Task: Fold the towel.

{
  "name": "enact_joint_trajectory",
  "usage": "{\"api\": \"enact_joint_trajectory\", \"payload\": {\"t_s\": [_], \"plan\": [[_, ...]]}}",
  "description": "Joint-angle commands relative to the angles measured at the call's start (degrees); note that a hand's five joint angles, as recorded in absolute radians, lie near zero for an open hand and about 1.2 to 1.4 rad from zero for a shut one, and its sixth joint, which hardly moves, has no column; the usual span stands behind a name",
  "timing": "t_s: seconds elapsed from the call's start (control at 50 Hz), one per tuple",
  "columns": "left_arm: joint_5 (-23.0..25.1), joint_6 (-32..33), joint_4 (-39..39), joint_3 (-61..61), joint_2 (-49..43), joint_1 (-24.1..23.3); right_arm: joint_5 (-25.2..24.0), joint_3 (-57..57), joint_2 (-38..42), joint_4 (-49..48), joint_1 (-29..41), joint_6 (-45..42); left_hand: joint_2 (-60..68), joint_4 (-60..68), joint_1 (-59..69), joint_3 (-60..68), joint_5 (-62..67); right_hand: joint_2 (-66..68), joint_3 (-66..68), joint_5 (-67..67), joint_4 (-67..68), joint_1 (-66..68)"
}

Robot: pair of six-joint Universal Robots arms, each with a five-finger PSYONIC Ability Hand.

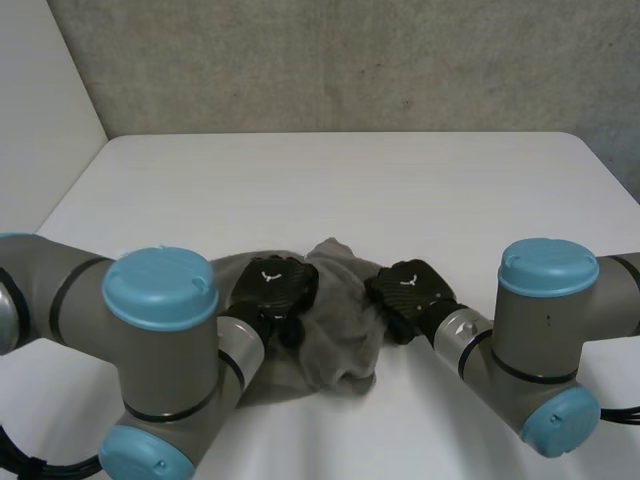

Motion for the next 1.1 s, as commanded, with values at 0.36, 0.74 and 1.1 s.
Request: {"api": "enact_joint_trajectory", "payload": {"t_s": [0.36,0.74,1.1], "plan": [[-1.3,-1.0,-0.8,7.0,25.1,0.0,-18.9,-21.1,-31.5,37.6,-14.2,-0.8,7.0,6.0,7.3,6.4,-1.8,8.2,5.7,4.8,4.0,6.2],[3.8,1.8,-7.3,10.5,4.0,14.8,-9.8,-28.3,-2.5,39.0,0.0,-28.9,7.0,6.0,7.3,6.4,-1.8,8.2,5.7,4.8,4.0,6.2],[3.2,4.5,-8.5,20.4,-0.4,16.4,2.9,-25.6,-2.2,9.6,2.5,-26.6,-57.0,-58.0,-56.6,-57.5,-65.8,-61.8,-64.3,-65.2,-66.0,-63.8]]}}
